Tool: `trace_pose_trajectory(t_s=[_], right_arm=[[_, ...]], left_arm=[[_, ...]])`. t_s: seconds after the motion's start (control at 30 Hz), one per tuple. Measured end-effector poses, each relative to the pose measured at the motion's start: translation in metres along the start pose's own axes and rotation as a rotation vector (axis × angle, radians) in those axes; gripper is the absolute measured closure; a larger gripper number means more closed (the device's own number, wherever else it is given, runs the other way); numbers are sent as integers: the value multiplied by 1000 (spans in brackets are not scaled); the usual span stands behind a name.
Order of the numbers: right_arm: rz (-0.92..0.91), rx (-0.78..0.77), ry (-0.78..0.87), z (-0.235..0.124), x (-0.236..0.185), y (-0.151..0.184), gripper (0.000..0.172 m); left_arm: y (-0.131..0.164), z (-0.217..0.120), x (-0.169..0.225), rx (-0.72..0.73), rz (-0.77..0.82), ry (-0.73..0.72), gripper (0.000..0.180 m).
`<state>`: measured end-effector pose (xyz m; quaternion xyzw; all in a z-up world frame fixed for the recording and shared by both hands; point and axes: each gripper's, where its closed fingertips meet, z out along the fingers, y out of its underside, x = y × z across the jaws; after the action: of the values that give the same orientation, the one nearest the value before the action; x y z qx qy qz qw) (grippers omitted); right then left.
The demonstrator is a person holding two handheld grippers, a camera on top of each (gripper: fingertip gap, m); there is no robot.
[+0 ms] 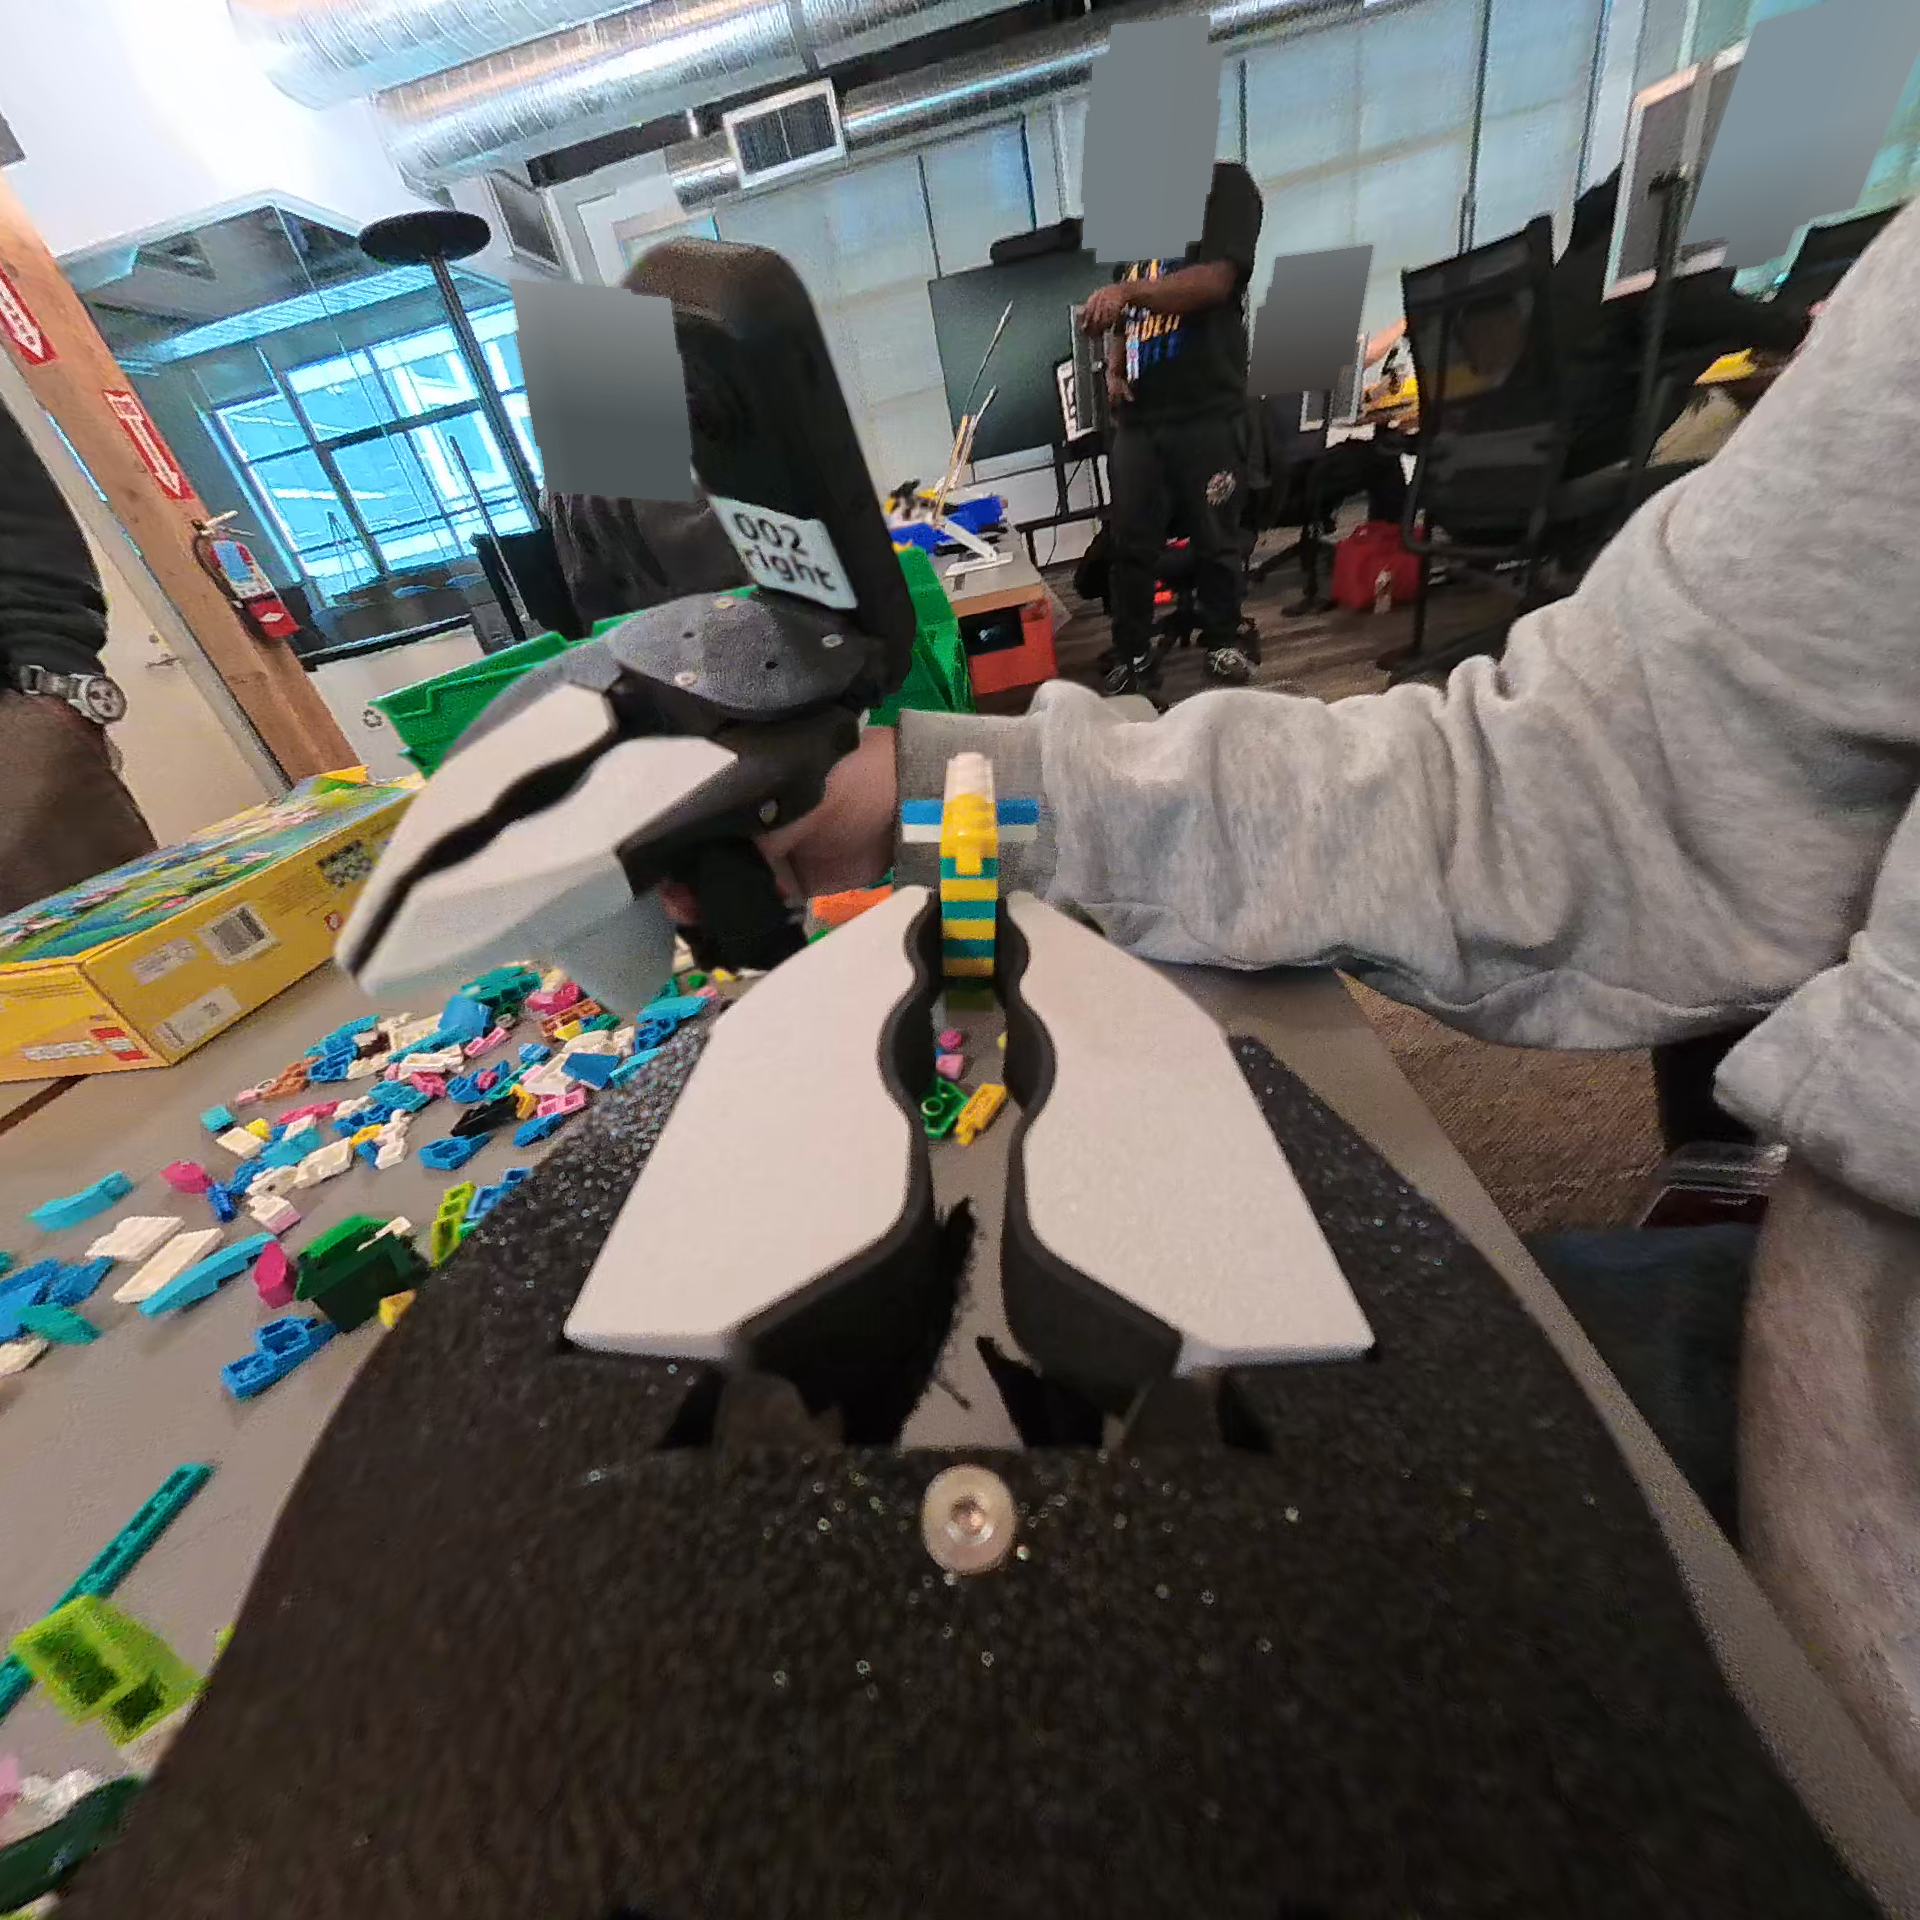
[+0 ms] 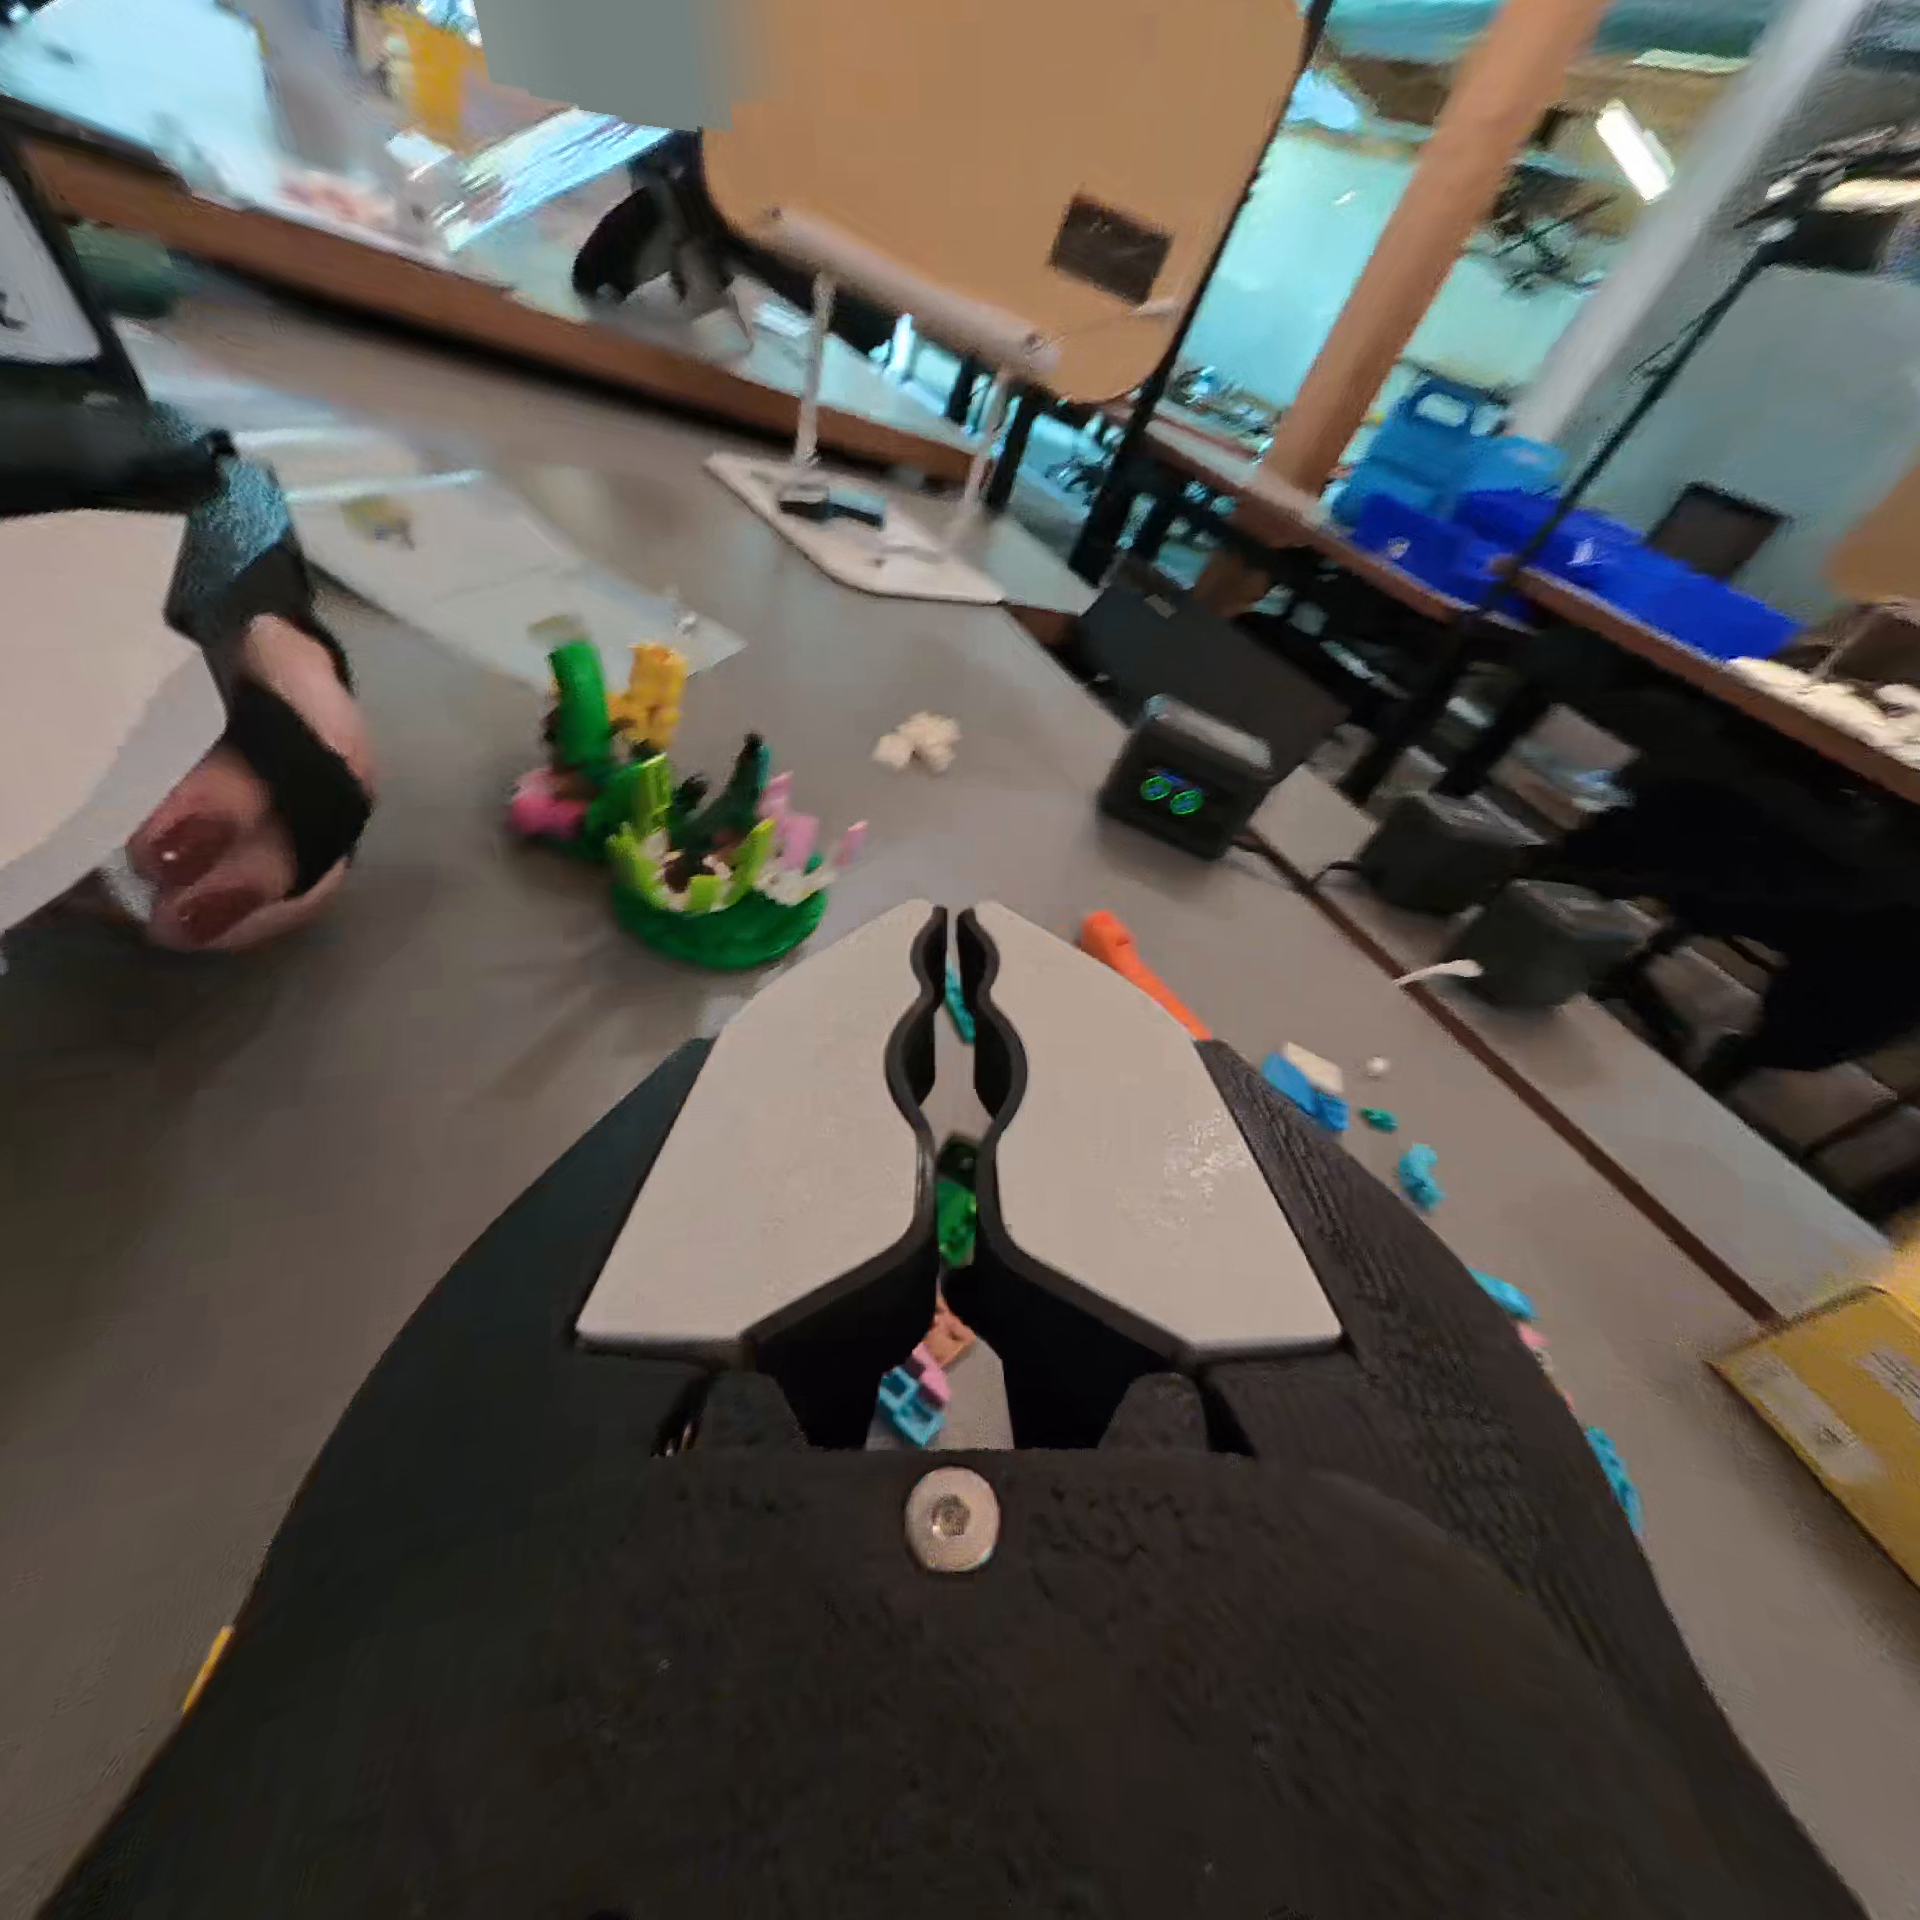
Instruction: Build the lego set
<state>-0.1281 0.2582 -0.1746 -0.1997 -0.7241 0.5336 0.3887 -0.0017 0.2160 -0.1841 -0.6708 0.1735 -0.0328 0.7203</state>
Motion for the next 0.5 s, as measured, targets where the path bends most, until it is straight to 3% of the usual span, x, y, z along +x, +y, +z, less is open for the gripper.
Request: trace_pose_trajectory(t_s=[0.1, 0.33, 0.5], right_arm=[[15, -73, -105, 10, -19, 12, 163], [-53, -124, -169, 23, -40, 13, 150], [-176, -110, -107, 28, -42, 7, 163]], left_arm=[[0, -1, 3, -6, 37, -5, 172], [1, 0, 8, -11, 48, 20, 172], [0, -2, 7, 0, 30, 28, 172]])
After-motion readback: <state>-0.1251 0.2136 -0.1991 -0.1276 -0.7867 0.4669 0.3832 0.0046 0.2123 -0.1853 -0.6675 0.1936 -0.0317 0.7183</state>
